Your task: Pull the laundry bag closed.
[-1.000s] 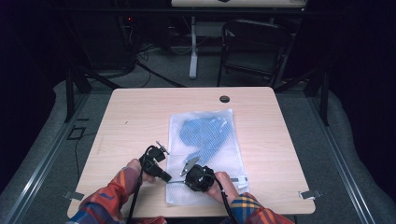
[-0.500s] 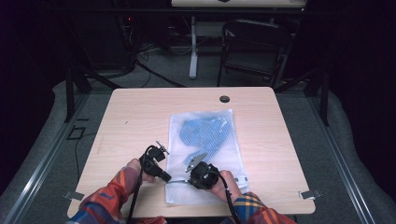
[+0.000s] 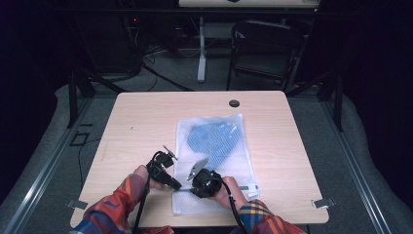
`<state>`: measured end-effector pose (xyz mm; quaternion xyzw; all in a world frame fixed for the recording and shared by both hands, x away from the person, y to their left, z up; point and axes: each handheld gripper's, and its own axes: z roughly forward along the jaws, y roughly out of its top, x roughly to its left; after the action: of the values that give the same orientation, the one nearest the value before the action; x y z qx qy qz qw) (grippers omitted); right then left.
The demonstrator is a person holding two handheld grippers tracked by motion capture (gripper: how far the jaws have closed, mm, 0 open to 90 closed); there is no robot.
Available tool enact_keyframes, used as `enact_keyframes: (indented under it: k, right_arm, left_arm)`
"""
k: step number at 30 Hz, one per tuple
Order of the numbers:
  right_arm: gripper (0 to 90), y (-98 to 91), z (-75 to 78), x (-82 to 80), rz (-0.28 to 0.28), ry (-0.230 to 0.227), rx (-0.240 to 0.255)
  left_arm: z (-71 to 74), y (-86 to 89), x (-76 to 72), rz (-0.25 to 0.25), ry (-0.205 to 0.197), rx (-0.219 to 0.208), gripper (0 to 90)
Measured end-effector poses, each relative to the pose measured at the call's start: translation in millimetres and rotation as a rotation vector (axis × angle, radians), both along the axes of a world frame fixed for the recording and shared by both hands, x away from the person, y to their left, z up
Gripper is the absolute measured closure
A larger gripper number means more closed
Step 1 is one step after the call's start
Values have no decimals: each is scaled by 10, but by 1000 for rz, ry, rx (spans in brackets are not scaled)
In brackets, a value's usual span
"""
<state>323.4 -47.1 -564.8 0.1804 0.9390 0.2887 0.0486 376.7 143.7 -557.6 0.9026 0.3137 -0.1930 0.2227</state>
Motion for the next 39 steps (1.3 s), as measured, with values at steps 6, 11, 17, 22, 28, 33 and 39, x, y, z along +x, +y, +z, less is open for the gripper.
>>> enact_keyframes:
  k: [6, 11, 17, 22, 28, 33, 39]
  right_arm:
    - [816, 13, 2, -7, 8, -5, -5]
    - [828, 27, 18, -30, 9, -8, -15]
    - [829, 23, 29, -39, 17, -6, -22]
    - [830, 9, 26, -40, 6, -4, -19]
    - [830, -78, 34, -11, -13, 13, -15]
    - [829, -64, 40, -29, -10, 15, -35]
    - [830, -104, 57, -22, -5, 15, -60]
  left_arm:
    - [-26, -83, -32, -24, -33, 56, 876]
    - [-39, -59, -24, -9, -23, 40, 894]
    - [-41, -52, -27, -8, -25, 35, 900]
    - [-39, -41, -19, -15, -26, 45, 900]
    - [-43, -37, -17, -13, -23, 40, 900]
    - [-52, -31, -15, -9, -24, 29, 900]
    - [-54, -26, -13, -10, -23, 27, 900]
